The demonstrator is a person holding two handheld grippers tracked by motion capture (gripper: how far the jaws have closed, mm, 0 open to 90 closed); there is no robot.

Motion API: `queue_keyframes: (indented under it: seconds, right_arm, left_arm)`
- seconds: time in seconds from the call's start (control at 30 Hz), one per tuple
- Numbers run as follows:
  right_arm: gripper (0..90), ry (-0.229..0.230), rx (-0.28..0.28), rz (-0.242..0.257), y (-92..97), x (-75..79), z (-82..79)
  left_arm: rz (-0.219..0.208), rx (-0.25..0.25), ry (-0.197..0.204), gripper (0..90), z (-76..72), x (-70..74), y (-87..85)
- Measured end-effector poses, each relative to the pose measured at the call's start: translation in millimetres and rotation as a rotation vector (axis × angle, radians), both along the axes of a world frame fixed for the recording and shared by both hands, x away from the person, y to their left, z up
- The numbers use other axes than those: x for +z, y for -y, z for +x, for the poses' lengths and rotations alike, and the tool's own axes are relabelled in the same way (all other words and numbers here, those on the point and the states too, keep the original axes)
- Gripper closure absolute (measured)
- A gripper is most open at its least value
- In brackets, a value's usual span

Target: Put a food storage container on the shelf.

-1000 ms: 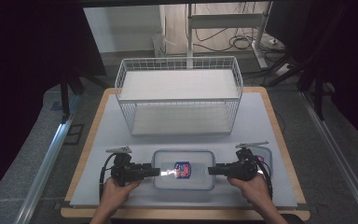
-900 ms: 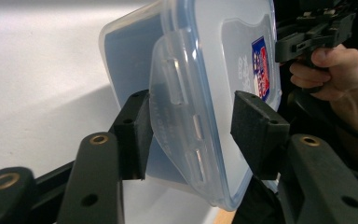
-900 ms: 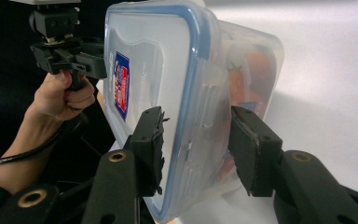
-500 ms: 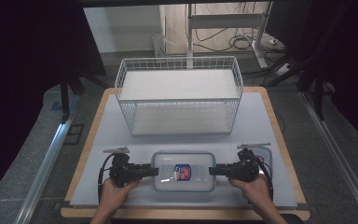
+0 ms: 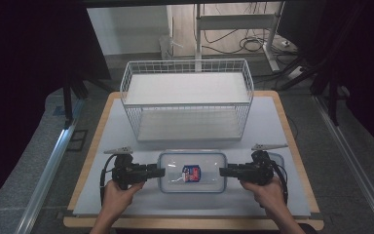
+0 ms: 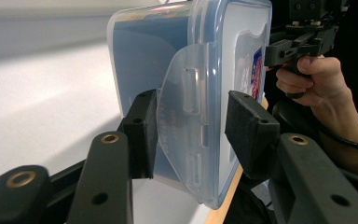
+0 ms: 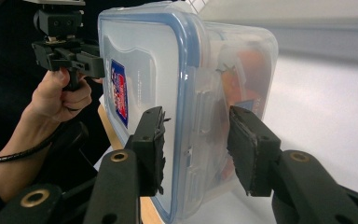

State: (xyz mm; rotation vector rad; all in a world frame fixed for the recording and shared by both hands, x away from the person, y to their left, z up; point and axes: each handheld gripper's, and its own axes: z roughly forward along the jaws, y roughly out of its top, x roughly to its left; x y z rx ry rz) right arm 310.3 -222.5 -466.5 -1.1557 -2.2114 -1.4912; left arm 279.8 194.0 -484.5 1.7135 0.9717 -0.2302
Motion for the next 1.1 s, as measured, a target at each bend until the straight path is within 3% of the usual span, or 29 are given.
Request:
queue_keyframes:
  seconds: [0.2,0.57,1.1]
  right_arm:
    - [57.0,0.040,0.000,0.004,-1.1,15.5,5.0]
    - [56.9,0.112,-0.004,0.018,-3.7,57.3,16.9]
    - [57.2,0.152,-0.022,0.054,-10.9,100.8,48.4]
  left_arm:
    - [0.011,0.002,0.030,55.2,5.7,17.3,-0.7]
    - [0.032,-0.006,0.098,55.1,22.2,65.1,-4.2]
    - [0.020,0.029,0.128,54.5,52.9,110.9,-10.2]
